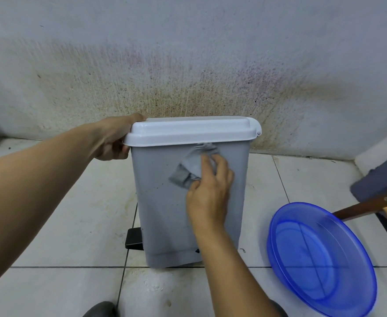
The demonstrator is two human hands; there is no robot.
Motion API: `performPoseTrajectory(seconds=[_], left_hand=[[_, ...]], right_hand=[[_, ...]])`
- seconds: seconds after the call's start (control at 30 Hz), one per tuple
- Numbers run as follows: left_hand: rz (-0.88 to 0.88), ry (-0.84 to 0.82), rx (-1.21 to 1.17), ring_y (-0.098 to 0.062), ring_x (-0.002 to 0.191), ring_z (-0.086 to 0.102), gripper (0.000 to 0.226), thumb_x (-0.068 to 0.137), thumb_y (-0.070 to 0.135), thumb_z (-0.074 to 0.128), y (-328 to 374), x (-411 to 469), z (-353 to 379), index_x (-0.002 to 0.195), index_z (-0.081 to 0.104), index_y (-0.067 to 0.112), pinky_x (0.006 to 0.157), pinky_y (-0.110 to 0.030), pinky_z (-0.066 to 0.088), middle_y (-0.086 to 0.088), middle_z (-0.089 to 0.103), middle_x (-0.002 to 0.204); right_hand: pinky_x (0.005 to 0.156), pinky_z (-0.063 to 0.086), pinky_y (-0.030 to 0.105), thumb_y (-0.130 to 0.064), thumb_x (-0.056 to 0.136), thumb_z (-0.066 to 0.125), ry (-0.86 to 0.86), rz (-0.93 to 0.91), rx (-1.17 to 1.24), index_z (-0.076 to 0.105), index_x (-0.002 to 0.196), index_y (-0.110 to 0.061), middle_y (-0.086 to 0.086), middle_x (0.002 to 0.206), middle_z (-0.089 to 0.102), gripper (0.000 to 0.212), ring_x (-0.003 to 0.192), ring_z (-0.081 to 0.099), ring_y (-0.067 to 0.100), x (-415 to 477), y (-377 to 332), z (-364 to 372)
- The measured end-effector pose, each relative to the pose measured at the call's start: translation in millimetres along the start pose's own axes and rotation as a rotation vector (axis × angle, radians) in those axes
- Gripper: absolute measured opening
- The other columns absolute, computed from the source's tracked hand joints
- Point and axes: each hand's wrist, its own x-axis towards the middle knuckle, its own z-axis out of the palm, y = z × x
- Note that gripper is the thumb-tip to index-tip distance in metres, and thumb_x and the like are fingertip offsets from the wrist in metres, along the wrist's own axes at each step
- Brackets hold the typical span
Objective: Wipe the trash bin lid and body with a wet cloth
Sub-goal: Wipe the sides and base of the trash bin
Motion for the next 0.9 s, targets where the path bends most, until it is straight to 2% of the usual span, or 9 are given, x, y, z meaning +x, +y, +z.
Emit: performPoseTrajectory(seconds=[0.1,0.23,0.33,0.43,0.53,0.63,0.77,0.9], left_hand=[[-0.011,-0.003,-0.049,-0.009,0.048,0.046,0.026,0.091,0.05,0.072,-1,-5,-1,0.093,0.06,0.027,0.038,-0.015,0.038,0.006,0.05,0.065],[-0.012,-0.023,-0.042,-0.007,0.042,0.044,0.025,0.091,0.047,0.073,0,-10,2,0.095,0.06,0.027,0.037,-0.016,0.038,0.008,0.048,0.06],[-0.009,-0.025,-0.029,-0.007,0.047,0.041,0.026,0.09,0.048,0.073,4,-13,9,0.094,0.059,0.026,0.037,-0.016,0.036,0.007,0.046,0.062],[-0.008,-0.018,-0.011,-0.007,0.044,0.04,0.027,0.089,0.049,0.073,7,-15,15,0.092,0.058,0.026,0.038,-0.015,0.037,0.007,0.045,0.059],[0.002,-0.017,-0.021,-0.008,0.044,0.044,0.029,0.091,0.05,0.072,5,-14,17,0.093,0.058,0.024,0.038,-0.016,0.041,0.006,0.047,0.06],[0.007,-0.006,-0.026,-0.007,0.043,0.047,0.031,0.091,0.052,0.072,4,-13,19,0.089,0.059,0.024,0.038,-0.017,0.043,0.006,0.049,0.06],[0.005,-0.008,-0.026,-0.006,0.04,0.05,0.03,0.093,0.053,0.071,5,-10,18,0.092,0.061,0.024,0.035,-0.015,0.041,0.006,0.052,0.062],[-0.008,-0.02,-0.03,-0.009,0.054,0.054,0.035,0.091,0.055,0.072,4,-6,16,0.1,0.063,0.023,0.038,-0.017,0.045,0.004,0.056,0.071]], right_hand=[[0.081,0.055,0.044,0.003,0.078,0.064,-0.019,-0.031,-0.006,0.057,0.134,-0.019,0.006,0.143,0.044,0.06,0.12,0.044,0.031,-4,-3,2],[0.091,0.048,0.036,0.002,0.08,0.061,0.156,0.25,0.106,0.051,0.141,-0.014,0.008,0.143,0.043,0.064,0.121,0.048,0.034,4,29,-16],[0.094,0.049,0.041,0.0,0.083,0.061,0.142,0.308,0.103,0.045,0.145,-0.013,0.006,0.144,0.041,0.065,0.122,0.047,0.032,8,34,-23],[0.096,0.045,0.042,0.001,0.081,0.061,0.1,0.188,0.085,0.051,0.14,-0.011,0.009,0.146,0.042,0.061,0.122,0.045,0.035,5,13,-15],[0.094,0.048,0.045,-0.002,0.08,0.06,0.031,0.076,0.06,0.052,0.138,-0.012,0.009,0.149,0.039,0.059,0.118,0.043,0.035,-5,-10,-1],[0.085,0.053,0.046,-0.011,0.085,0.06,-0.037,-0.028,0.019,0.052,0.138,-0.016,0.007,0.15,0.036,0.055,0.117,0.041,0.034,-15,-31,10],[0.072,0.055,0.039,-0.006,0.08,0.065,-0.134,-0.188,-0.038,0.053,0.137,-0.023,0.002,0.147,0.039,0.06,0.112,0.041,0.031,-21,-54,19],[0.061,0.052,0.035,-0.002,0.076,0.07,-0.205,-0.254,-0.072,0.056,0.132,-0.028,0.001,0.144,0.043,0.063,0.112,0.042,0.033,-23,-57,18]])
